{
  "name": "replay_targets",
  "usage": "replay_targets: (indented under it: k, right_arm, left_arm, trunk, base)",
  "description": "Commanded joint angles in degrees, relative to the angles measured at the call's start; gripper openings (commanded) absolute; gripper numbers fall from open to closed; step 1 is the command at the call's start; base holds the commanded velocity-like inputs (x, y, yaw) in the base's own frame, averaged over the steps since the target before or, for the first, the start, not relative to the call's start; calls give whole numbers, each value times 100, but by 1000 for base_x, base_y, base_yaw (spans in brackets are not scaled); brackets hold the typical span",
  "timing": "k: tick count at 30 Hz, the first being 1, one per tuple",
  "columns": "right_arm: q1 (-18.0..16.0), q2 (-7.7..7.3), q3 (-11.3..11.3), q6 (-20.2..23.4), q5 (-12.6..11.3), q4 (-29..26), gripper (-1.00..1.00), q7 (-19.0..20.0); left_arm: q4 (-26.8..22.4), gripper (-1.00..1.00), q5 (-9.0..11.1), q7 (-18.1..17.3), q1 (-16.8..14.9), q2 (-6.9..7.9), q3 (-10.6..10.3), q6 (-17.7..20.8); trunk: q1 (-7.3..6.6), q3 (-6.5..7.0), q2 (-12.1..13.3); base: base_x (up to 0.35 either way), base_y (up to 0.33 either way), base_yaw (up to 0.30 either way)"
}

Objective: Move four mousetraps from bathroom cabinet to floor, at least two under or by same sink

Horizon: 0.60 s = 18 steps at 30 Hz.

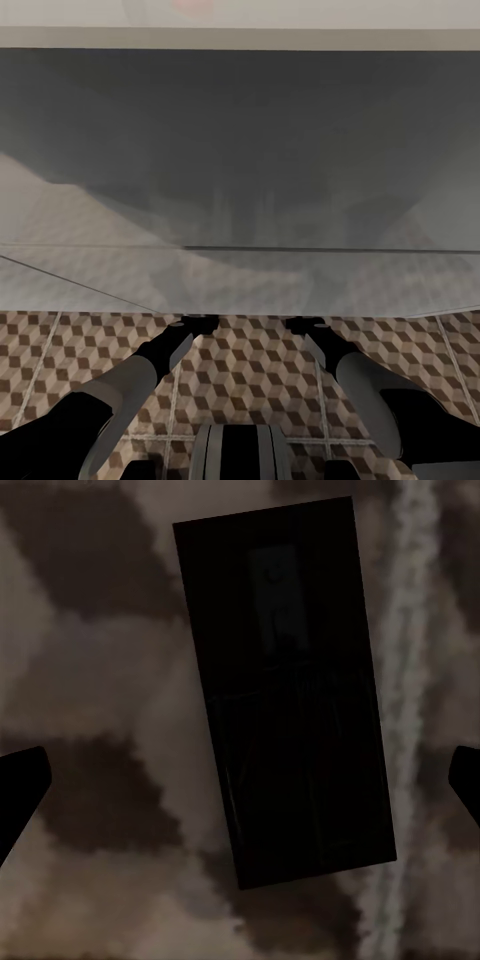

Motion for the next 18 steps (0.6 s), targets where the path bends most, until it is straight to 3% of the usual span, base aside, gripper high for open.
replay_targets:
  k: [1,3,4,18]
  right_arm:
    - [1,3,-15,39,40,-12,100,-16]
    - [1,3,-15,39,40,-12,100,-16]
    - [1,3,-15,39,40,-12,100,-16]
    - [1,3,-15,39,40,-12,100,-16]
  left_arm:
    - [205,-100,110,26,2,2,-83,25]
    - [205,-100,108,26,2,2,-83,25]
    - [205,100,107,26,2,2,-83,26]
    - [190,100,101,26,2,-1,-83,-11]
  trunk:
    - [1,-3,0]
    - [1,-3,0]
    - [1,-3,0]
    - [1,-3,0]
  base:
    - [0,0,0]
    - [0,0,0]
    - [0,0,0]
    - [0,0,0]
